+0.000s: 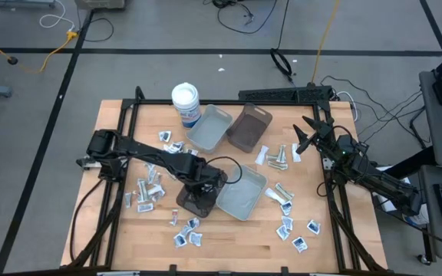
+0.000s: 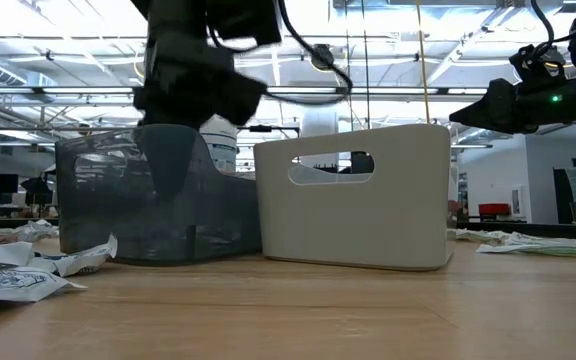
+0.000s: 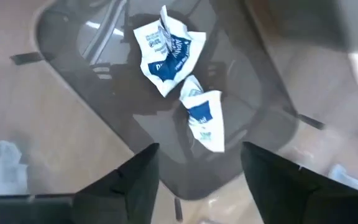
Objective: Pick & Place First Aid Supplies
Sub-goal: Put the blue alcohol pad into the bottom black bin
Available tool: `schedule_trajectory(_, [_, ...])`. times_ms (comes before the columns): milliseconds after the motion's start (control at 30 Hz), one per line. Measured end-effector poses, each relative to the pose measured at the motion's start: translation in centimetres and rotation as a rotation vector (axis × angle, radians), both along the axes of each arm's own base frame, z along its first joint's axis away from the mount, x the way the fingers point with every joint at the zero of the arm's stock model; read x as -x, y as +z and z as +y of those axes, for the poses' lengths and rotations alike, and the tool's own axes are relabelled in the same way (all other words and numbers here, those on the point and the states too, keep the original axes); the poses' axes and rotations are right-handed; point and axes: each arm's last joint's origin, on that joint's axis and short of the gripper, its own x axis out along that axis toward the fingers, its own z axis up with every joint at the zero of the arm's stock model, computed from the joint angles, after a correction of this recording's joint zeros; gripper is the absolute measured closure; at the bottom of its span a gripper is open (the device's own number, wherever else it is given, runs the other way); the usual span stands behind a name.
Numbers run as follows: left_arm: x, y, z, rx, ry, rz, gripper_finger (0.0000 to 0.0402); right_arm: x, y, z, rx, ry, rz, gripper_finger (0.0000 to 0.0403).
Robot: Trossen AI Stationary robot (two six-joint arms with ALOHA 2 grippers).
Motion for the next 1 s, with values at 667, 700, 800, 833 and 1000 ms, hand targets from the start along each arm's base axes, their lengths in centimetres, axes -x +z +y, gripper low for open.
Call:
schedule_trajectory(667, [5.1,5.8,-4.1,-0.072,0.070,-0.012,0.0195,0.0,0.0,0.0,0.000,0.000,0.000,0.0165])
schedule_trajectory(700, [5.2,5.8,-4.4,-0.070,0.073,-0.013,0.0197,0.0,0.0,0.0,0.000,0.000,0.000,0.0165])
schedule_trajectory(800, [5.5,5.8,-5.5,-0.061,0.067,-0.020,0.0199,0.0,0.0,0.0,0.000,0.000,0.000,0.0165])
schedule_trajectory(833, [5.6,5.8,-5.9,-0.060,0.064,-0.018,0.0198,0.0,0.0,0.0,0.000,0.000,0.000,0.0165])
schedule_trajectory(1000, [6.6,5.8,-8.2,-0.053,0.029,-0.015,0.0193,0.0,0.0,0.0,0.000,0.000,0.000,0.0165])
